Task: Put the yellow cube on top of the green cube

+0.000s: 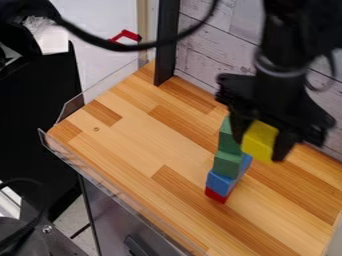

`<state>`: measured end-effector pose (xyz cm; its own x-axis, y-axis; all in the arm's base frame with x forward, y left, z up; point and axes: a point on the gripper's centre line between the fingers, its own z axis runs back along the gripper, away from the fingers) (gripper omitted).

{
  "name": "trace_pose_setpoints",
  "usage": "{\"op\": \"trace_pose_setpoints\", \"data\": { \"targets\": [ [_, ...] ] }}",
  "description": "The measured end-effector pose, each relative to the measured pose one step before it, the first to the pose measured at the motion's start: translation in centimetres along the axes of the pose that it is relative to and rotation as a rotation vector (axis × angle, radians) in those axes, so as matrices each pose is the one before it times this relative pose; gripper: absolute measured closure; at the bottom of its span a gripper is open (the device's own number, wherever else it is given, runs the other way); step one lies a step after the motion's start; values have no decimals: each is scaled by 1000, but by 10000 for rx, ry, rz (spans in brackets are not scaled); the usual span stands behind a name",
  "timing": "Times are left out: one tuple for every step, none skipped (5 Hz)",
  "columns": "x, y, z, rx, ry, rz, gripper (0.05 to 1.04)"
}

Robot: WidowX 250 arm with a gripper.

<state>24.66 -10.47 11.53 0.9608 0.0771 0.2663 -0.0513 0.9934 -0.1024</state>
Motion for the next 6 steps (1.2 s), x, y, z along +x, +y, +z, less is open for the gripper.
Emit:
{"op": "trace_pose_setpoints", "data": {
  "targets": [
    [684, 1426, -38, -91, -51, 946, 494],
    [92, 877, 42, 193, 123, 429, 494],
    [100, 304, -42, -9, 60, 107, 494],
    [-135, 377, -357, 155, 247, -40, 494],
    [469, 280, 336, -16, -10, 101, 494],
    [816, 148, 1, 137, 101, -140, 494]
  ]
}}
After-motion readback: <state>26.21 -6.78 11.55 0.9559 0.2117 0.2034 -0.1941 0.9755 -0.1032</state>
